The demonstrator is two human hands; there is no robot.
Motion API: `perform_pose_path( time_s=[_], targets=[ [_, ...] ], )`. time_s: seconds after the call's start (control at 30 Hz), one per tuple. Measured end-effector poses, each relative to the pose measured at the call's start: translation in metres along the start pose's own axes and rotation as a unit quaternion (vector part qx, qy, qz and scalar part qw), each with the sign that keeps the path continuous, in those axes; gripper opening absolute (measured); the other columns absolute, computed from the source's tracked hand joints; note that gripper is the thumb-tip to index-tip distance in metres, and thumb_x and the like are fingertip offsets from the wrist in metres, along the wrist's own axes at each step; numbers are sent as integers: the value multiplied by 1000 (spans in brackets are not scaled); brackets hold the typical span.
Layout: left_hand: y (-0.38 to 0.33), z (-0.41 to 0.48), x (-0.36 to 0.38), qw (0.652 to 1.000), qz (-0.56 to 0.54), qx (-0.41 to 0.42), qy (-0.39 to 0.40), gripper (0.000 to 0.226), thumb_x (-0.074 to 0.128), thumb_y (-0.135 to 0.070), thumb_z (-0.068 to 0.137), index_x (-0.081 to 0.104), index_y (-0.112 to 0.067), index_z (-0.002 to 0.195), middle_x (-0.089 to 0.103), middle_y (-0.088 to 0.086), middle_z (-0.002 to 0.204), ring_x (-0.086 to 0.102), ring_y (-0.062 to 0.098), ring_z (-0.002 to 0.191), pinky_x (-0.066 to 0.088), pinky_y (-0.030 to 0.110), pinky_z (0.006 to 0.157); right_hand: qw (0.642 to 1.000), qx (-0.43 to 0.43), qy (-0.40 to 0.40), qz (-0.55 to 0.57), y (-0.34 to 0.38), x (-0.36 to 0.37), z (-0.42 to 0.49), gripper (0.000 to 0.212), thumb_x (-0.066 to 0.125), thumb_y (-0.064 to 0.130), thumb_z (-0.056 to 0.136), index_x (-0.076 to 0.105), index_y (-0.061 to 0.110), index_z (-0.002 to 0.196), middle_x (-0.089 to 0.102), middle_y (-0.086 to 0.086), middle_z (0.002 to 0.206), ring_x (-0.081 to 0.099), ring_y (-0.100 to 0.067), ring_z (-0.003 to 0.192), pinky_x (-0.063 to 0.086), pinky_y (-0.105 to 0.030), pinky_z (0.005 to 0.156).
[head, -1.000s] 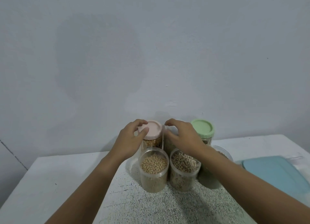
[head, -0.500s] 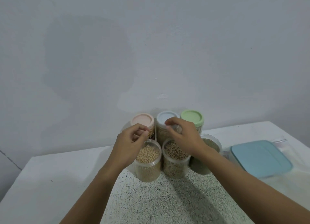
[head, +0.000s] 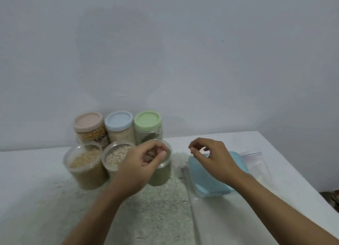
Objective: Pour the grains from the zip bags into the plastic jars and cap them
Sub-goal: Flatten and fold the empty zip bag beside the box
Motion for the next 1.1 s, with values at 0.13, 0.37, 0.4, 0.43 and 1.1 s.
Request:
perform_pose_path(
  time_s=[0.13,0.37,0.4,0.43,1.1],
  targets=[
    [2,-6,72,998,51,-18,10,15,69,-13,96,70,-27,102,67,-11,100,65,12,99,51,17,80,997,11,21,-69,-69,-34,-23,16,57,32,96,70,24,101,67,15,100,53,-9,102,43,-32,93],
    [16,-9,159,974,216,0,71,23,58,-37,98,63,-32,120,51,-13,133,43,2,131,38,29,112,989,131,67,-7,-147,-50,-55,46,66,48,94,53,35,137,38,15,142,31,-5,136,28,-26,111],
    [14,-7,170,968,236,7,82,27,56,-40,100,62,-32,125,49,-12,139,39,4,135,36,31,115,982,164,69,55,-154,-51,-59,43,64,45,96,51,36,137,42,15,142,39,-6,133,34,-26,109],
    [11,-5,180,963,253,17,95,31,54,-43,101,60,-31,129,47,-10,143,36,5,138,34,31,117,968,198,80,128,-160,-51,-62,39,59,38,100,49,37,138,47,13,141,46,-8,129,40,-27,107],
    [7,48,233,907,405,97,58,61,38,-72,91,69,-23,110,55,-2,88,57,20,82,45,35,73,952,146,197,184,-169,-42,-74,115,104,23,50,33,37,141,50,20,137,55,2,122,53,-18,89]
  ],
)
Point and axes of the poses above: each hand's wrist, its own z-axis towards the middle knuckle, its own x-axis out of the palm, y = z × x, the point moved 7 cm from there along z, towards the middle knuckle
